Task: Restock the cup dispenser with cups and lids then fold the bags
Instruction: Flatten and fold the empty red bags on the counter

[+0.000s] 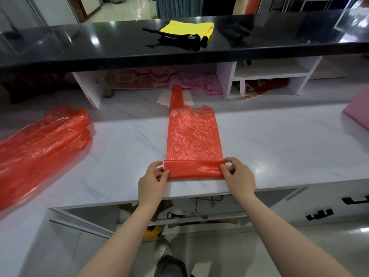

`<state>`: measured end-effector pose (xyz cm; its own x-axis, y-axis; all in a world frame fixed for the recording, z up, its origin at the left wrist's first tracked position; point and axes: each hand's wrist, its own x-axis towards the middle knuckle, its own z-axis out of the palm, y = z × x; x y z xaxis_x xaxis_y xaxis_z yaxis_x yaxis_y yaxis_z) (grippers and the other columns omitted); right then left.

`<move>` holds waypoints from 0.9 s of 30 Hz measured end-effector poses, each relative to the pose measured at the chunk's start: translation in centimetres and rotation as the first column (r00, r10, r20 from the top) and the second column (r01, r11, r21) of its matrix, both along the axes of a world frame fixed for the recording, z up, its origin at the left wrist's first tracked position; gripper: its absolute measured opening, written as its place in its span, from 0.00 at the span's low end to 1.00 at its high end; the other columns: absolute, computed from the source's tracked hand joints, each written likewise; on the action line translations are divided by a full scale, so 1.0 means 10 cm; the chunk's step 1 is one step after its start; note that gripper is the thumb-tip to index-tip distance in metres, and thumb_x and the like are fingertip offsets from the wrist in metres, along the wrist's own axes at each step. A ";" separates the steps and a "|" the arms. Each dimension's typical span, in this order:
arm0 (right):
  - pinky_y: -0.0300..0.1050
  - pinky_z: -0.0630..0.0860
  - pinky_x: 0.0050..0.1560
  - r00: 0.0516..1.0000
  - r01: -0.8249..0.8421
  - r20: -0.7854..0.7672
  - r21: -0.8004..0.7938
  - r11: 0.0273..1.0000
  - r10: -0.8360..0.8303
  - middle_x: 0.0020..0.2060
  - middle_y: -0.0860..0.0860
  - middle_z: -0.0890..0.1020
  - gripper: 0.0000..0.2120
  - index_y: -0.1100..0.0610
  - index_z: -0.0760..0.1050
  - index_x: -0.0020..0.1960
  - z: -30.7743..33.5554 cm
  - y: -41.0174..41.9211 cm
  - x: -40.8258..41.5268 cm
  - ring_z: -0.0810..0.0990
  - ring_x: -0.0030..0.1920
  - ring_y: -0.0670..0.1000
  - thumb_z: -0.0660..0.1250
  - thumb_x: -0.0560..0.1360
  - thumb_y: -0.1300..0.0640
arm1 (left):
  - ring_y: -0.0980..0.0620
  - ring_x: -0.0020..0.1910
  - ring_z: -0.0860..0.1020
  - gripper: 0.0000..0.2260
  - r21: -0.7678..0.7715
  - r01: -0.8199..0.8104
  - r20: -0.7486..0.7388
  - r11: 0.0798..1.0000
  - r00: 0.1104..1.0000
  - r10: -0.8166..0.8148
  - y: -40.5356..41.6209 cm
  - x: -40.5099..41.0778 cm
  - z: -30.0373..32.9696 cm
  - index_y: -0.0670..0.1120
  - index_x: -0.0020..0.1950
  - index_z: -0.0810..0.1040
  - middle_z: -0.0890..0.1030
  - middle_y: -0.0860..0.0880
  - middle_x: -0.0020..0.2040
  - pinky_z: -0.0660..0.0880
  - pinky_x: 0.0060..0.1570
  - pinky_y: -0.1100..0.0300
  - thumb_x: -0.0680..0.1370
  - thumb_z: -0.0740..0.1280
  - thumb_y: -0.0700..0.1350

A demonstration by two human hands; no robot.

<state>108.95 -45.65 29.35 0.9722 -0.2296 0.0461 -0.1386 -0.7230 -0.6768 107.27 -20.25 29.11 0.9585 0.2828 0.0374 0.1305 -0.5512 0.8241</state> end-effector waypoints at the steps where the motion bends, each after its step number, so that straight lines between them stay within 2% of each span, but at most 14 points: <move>1: 0.49 0.77 0.42 1.000 0.013 0.000 -0.016 1.000 -0.013 0.38 0.45 0.79 0.10 0.45 0.75 0.58 -0.01 0.01 0.01 0.78 0.42 0.50 0.63 0.78 0.47 | 0.68 0.40 0.74 0.14 0.018 -0.003 0.015 1.000 1.000 0.003 0.00 -0.01 -0.01 0.54 0.62 0.73 0.78 0.61 0.42 0.67 0.40 0.75 0.77 0.68 0.50; 5: 0.51 0.77 0.44 0.999 0.048 0.012 -0.051 0.998 -0.047 0.37 0.44 0.78 0.15 0.47 0.71 0.62 -0.01 0.04 0.02 0.77 0.42 0.49 0.64 0.77 0.46 | 0.60 0.42 0.76 0.13 0.172 0.064 0.070 0.983 0.995 -0.077 -0.03 -0.01 0.01 0.52 0.62 0.74 0.76 0.58 0.42 0.76 0.43 0.60 0.78 0.66 0.49; 7: 0.51 0.76 0.44 0.999 0.050 0.005 -0.077 0.996 -0.049 0.37 0.45 0.78 0.15 0.48 0.71 0.63 -0.01 0.04 0.02 0.77 0.42 0.50 0.63 0.78 0.47 | 0.52 0.51 0.77 0.16 0.284 0.104 0.117 0.953 0.983 -0.142 -0.03 -0.04 0.00 0.50 0.66 0.73 0.76 0.51 0.52 0.76 0.49 0.58 0.79 0.65 0.48; 8: 0.51 0.76 0.43 0.999 0.045 -0.004 -0.095 0.994 -0.046 0.38 0.46 0.79 0.14 0.48 0.71 0.62 -0.01 0.04 0.02 0.77 0.42 0.50 0.62 0.78 0.46 | 0.48 0.60 0.74 0.18 0.381 0.143 0.148 0.914 0.966 -0.213 -0.03 -0.05 -0.02 0.50 0.69 0.71 0.74 0.46 0.60 0.74 0.56 0.55 0.79 0.65 0.48; 10: 0.50 0.76 0.43 0.999 0.033 -0.023 -0.127 0.991 -0.036 0.39 0.48 0.80 0.13 0.48 0.72 0.61 0.00 0.05 0.02 0.77 0.42 0.51 0.61 0.79 0.46 | 0.42 0.74 0.59 0.23 0.626 0.247 0.150 0.740 0.892 -0.426 -0.03 -0.08 -0.05 0.50 0.75 0.64 0.63 0.40 0.74 0.60 0.69 0.43 0.80 0.61 0.51; 11: 0.50 0.76 0.43 0.999 0.025 -0.032 -0.142 0.989 -0.030 0.39 0.48 0.80 0.13 0.47 0.72 0.61 0.00 0.05 0.03 0.77 0.42 0.51 0.60 0.79 0.45 | 0.42 0.76 0.51 0.24 0.718 0.306 0.088 0.625 0.851 -0.517 -0.03 -0.07 -0.05 0.51 0.77 0.59 0.57 0.40 0.77 0.53 0.71 0.41 0.81 0.57 0.53; 13: 0.51 0.76 0.44 0.999 0.009 -0.048 -0.180 0.984 -0.018 0.40 0.49 0.81 0.13 0.47 0.72 0.61 0.01 0.04 0.04 0.77 0.43 0.51 0.59 0.79 0.45 | 0.45 0.77 0.40 0.26 0.786 0.431 -0.106 0.444 0.801 -0.589 -0.02 -0.04 -0.05 0.55 0.79 0.47 0.45 0.46 0.79 0.45 0.73 0.43 0.81 0.45 0.59; 16: 0.51 0.76 0.43 0.999 -0.016 -0.050 -0.243 0.970 0.004 0.41 0.51 0.81 0.16 0.49 0.70 0.64 0.01 0.05 0.04 0.77 0.44 0.53 0.57 0.80 0.44 | 0.52 0.73 0.28 0.27 0.765 0.511 -0.241 0.392 0.792 -0.561 0.01 -0.02 -0.09 0.60 0.74 0.32 0.32 0.53 0.76 0.31 0.72 0.51 0.77 0.34 0.64; 18: 0.50 0.75 0.43 0.998 -0.059 -0.018 -0.300 0.952 0.056 0.43 0.50 0.80 0.20 0.49 0.67 0.68 0.01 0.04 0.00 0.77 0.46 0.54 0.56 0.79 0.42 | 0.53 0.72 0.26 0.27 0.759 0.520 -0.270 0.392 0.799 -0.537 0.00 0.00 -0.09 0.61 0.73 0.30 0.31 0.54 0.75 0.27 0.70 0.53 0.76 0.33 0.65; 20: 0.51 0.75 0.46 0.989 -0.136 -0.008 -0.434 0.890 0.147 0.52 0.52 0.77 0.27 0.47 0.59 0.74 -0.03 0.02 -0.07 0.75 0.54 0.57 0.55 0.78 0.39 | 0.51 0.72 0.26 0.27 0.753 0.533 -0.294 0.387 0.798 -0.526 -0.01 0.01 -0.09 0.61 0.72 0.30 0.31 0.55 0.75 0.27 0.70 0.53 0.76 0.33 0.66; 22: 0.53 0.74 0.52 0.980 -0.186 -0.042 -0.511 0.839 0.192 0.65 0.54 0.68 0.33 0.43 0.47 0.78 -0.07 -0.02 -0.14 0.70 0.61 0.58 0.55 0.77 0.37 | 0.51 0.71 0.24 0.27 0.739 0.550 -0.313 0.388 0.791 -0.525 -0.01 0.02 -0.08 0.62 0.72 0.31 0.31 0.55 0.75 0.26 0.69 0.52 0.75 0.32 0.66; 24: 0.57 0.73 0.58 0.975 -0.214 -0.058 -0.519 0.827 0.216 0.76 0.54 0.50 0.38 0.40 0.35 0.76 -0.08 -0.03 -0.17 0.63 0.69 0.59 0.56 0.77 0.37 | 0.51 0.69 0.21 0.26 0.726 0.560 -0.320 0.398 0.788 -0.526 -0.01 0.03 -0.07 0.64 0.71 0.30 0.30 0.56 0.74 0.24 0.67 0.53 0.74 0.32 0.67; 26: 0.59 0.71 0.61 0.966 -0.248 -0.071 -0.525 0.814 0.249 0.75 0.47 0.30 0.40 0.40 0.26 0.73 -0.06 -0.02 -0.16 0.51 0.74 0.57 0.55 0.78 0.38 | 0.50 0.69 0.21 0.26 0.716 0.567 -0.325 0.406 0.786 -0.526 -0.01 0.03 -0.06 0.66 0.70 0.30 0.29 0.56 0.74 0.23 0.66 0.52 0.74 0.32 0.68; 27: 0.59 0.70 0.63 0.957 -0.280 -0.089 -0.533 0.799 0.275 0.72 0.44 0.24 0.40 0.40 0.23 0.72 -0.05 -0.02 -0.14 0.45 0.76 0.55 0.53 0.78 0.39 | 0.49 0.69 0.22 0.25 0.714 0.570 -0.328 0.407 0.785 -0.525 -0.01 0.03 -0.06 0.67 0.70 0.30 0.29 0.56 0.74 0.23 0.66 0.52 0.74 0.33 0.68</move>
